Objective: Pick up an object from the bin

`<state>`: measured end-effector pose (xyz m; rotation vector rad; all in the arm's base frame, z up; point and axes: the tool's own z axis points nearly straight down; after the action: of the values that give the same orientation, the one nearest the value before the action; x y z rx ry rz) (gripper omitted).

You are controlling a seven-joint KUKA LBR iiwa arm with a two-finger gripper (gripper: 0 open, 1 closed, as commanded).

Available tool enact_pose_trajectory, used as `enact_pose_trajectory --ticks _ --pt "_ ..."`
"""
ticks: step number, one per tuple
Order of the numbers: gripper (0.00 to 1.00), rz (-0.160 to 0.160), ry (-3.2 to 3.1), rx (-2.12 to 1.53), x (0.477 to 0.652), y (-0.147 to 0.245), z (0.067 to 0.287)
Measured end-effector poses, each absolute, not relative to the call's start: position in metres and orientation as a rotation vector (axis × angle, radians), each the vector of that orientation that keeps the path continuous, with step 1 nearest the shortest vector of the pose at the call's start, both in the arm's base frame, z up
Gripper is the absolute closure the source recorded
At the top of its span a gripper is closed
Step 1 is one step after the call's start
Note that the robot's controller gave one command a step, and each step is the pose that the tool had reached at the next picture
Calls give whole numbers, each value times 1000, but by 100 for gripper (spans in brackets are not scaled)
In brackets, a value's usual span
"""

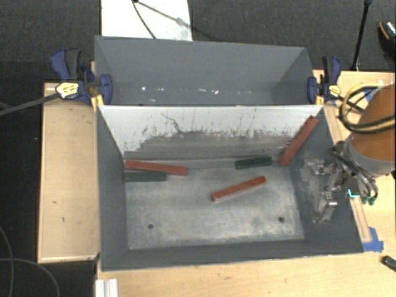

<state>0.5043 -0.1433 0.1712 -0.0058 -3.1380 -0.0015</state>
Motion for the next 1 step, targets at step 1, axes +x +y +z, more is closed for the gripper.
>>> enact_pose_trajectory --ticks 1 --pt "0 -8 -3133 192 544 -72 93"
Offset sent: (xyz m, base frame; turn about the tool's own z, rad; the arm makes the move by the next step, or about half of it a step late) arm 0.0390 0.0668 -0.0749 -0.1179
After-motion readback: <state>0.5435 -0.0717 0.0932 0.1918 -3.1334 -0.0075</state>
